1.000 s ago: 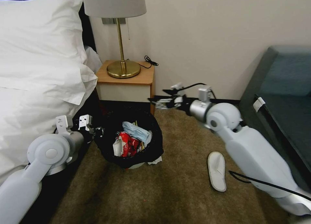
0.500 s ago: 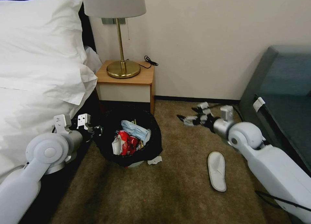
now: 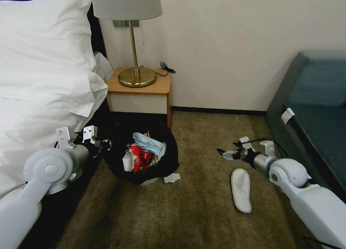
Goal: Pick up the trash bin, then pick up the garbage on the floor and place it into the trash bin.
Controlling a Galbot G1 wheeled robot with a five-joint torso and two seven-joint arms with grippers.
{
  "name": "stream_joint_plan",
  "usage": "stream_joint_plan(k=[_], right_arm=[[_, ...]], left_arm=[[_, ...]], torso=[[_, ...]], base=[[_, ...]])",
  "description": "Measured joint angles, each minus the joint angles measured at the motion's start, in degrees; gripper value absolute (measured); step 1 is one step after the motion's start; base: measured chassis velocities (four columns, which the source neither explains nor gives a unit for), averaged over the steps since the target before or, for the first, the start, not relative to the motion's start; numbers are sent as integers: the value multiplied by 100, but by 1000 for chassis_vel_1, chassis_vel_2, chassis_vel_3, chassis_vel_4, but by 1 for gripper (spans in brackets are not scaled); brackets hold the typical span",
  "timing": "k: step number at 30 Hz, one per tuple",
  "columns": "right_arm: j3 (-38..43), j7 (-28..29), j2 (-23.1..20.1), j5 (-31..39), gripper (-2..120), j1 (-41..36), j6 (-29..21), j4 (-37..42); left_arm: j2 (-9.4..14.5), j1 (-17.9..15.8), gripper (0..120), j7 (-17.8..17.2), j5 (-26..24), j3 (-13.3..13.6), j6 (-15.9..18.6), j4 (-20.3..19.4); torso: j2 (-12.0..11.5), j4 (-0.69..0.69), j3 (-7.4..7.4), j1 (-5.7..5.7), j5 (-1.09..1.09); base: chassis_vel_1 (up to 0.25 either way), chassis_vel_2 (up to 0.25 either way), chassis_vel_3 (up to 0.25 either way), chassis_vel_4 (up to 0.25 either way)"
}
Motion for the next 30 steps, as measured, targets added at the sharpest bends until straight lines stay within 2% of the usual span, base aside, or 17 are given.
stream_joint_plan(k=[6, 10, 14, 22, 24, 30], right_arm=[[404, 23, 158, -59, 100, -351, -152, -121], [545, 68, 251, -77, 100, -483, -210, -201], [673, 116, 310, -17, 100, -648, -415, -337], [477, 469, 476, -133, 100, -597, -699, -728], [363, 727, 655, -233, 100, -493, -836, -899], [314, 853, 960, -603, 100, -449, -1035, -1153]], left_arm=[[141, -2, 3, -52, -182, 33, 0, -34], [155, -1, 3, -125, -235, 52, 0, -55], [337, 24, 3, -142, -290, 123, 0, -150], [576, -5, 3, -104, -414, 145, 0, -249], [676, 16, 3, -95, -446, 145, 0, -279], [805, 34, 3, -122, -545, 136, 1, -345]], torso=[[0, 1, 0, 0, 0], [0, 1, 0, 0, 0], [0, 0, 0, 0, -1], [0, 0, 1, 0, -1], [0, 1, 1, 0, 0], [0, 1, 1, 1, -1]], base=[[0, 0, 0, 0], [0, 0, 0, 0], [0, 0, 0, 0], [0, 0, 0, 0], [0, 0, 0, 0], [0, 0, 0, 0]])
